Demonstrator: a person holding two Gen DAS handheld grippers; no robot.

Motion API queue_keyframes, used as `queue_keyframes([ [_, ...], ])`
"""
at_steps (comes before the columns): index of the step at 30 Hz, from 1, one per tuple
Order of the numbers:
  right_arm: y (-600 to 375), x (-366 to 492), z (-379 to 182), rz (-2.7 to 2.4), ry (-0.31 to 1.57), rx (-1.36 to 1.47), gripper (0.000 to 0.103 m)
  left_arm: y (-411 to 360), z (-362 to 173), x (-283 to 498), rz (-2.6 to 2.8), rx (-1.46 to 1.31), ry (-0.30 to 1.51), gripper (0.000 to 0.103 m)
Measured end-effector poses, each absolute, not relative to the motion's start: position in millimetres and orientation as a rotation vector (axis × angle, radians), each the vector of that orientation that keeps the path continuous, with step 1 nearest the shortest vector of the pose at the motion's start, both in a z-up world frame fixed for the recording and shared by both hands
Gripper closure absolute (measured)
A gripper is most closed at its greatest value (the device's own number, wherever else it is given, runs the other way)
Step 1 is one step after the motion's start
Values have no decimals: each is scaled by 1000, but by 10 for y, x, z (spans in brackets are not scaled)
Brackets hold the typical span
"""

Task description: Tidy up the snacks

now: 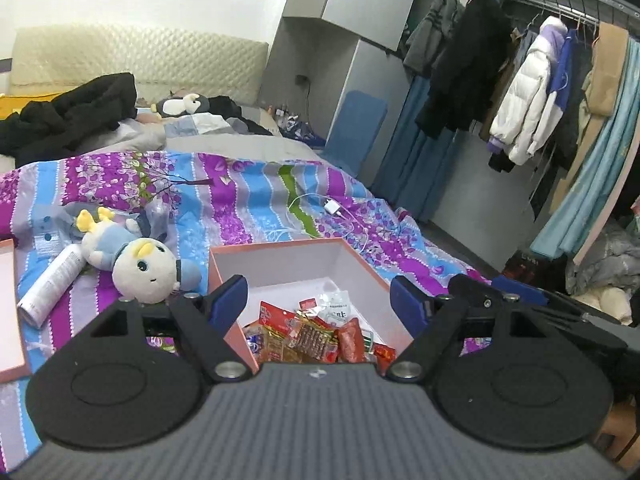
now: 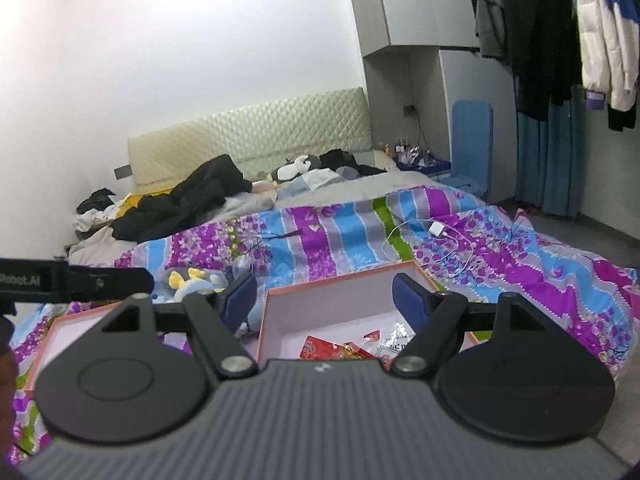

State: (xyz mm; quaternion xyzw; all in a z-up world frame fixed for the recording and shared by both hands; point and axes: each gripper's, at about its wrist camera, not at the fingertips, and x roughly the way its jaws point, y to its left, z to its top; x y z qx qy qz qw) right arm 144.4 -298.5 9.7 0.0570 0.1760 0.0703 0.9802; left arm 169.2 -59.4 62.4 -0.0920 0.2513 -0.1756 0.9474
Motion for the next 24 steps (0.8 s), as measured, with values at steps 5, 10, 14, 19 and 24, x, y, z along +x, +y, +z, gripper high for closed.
queue_keyframes([
  [5,-2936,1166,130,133,359,114,27,-588,671,1327,-368,-158,501,21],
  [10,-2947,879,128,124,351,130,27,-593,645,1035,-375,-151,511,21],
  [14,-2953,676,81,105,346,131,27,-637,569,843,-381,-142,520,21],
  [19,-2973,501,-56,96,383,142,27,-676,451,655,-352,-119,540,21],
  [24,-2985,425,-175,81,409,150,27,-673,342,562,-313,-95,549,21],
])
